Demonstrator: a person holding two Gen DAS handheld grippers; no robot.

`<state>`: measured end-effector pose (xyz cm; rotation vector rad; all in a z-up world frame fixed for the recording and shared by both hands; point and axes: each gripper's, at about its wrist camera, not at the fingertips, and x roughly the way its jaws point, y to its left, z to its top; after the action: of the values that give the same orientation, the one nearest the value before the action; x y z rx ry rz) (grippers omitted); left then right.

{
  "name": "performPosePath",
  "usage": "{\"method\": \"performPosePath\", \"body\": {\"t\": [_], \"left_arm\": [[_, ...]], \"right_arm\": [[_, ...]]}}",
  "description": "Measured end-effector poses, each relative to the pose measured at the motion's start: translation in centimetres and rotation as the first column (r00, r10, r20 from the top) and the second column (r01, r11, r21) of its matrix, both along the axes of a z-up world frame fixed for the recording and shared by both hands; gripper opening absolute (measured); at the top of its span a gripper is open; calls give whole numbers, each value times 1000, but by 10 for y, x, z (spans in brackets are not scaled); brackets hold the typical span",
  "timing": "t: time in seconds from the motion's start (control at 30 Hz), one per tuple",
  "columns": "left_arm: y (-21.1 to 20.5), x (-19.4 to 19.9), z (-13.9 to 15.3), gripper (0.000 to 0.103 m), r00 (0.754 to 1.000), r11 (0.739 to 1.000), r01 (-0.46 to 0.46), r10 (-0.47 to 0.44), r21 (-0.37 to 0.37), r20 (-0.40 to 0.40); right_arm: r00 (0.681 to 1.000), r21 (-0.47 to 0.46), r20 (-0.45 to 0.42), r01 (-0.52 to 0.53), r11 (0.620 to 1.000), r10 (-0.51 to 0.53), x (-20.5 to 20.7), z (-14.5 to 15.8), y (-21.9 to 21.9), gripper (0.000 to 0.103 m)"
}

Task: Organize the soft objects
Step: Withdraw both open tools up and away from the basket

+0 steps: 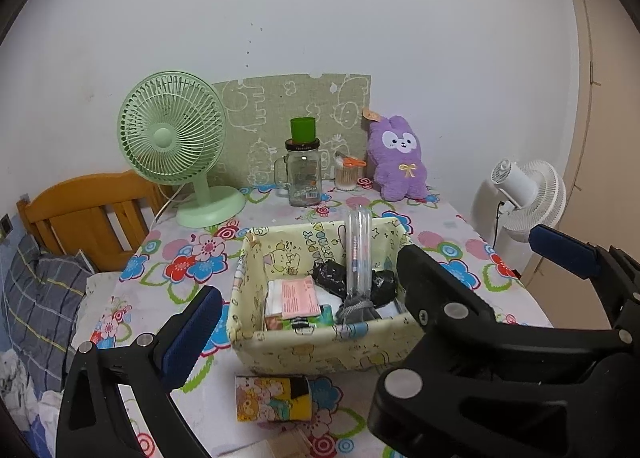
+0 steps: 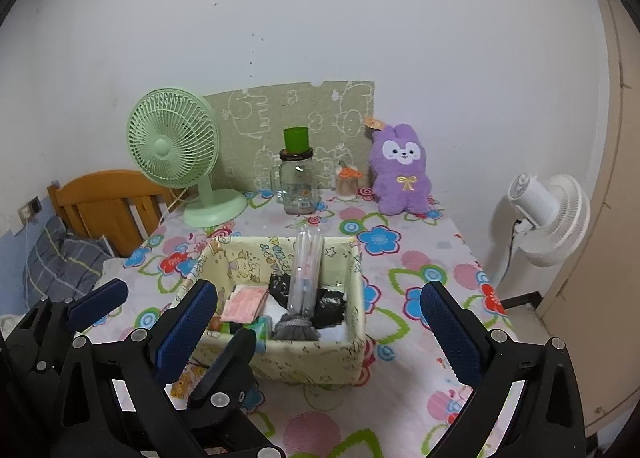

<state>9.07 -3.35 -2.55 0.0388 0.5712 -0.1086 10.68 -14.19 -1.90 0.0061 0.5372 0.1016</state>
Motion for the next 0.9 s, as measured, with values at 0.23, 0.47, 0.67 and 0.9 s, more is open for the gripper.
{"method": "performPosePath", "body": {"t": [0.23,0.47,0.67,0.9], "left_arm": [[0,-20,3,103,999,1000,-14,14,13,34],[0,-37,-3,103,999,1000,-9,8,13,36],[0,-49,-13,103,1000,1000,-7,7,11,27],[1,-57,-27,103,1000,1000,0,0,18,7]], "right_arm": [[1000,9,14,2,1000,-2,-20,3,-2,103],[1000,4,24,-7,1000,7,-38,-1,-2,103],[1000,-5,21,-19,1000,19,-51,-10,0,103],[999,12,4,-45,999,44,-59,-25,2,103]]}}
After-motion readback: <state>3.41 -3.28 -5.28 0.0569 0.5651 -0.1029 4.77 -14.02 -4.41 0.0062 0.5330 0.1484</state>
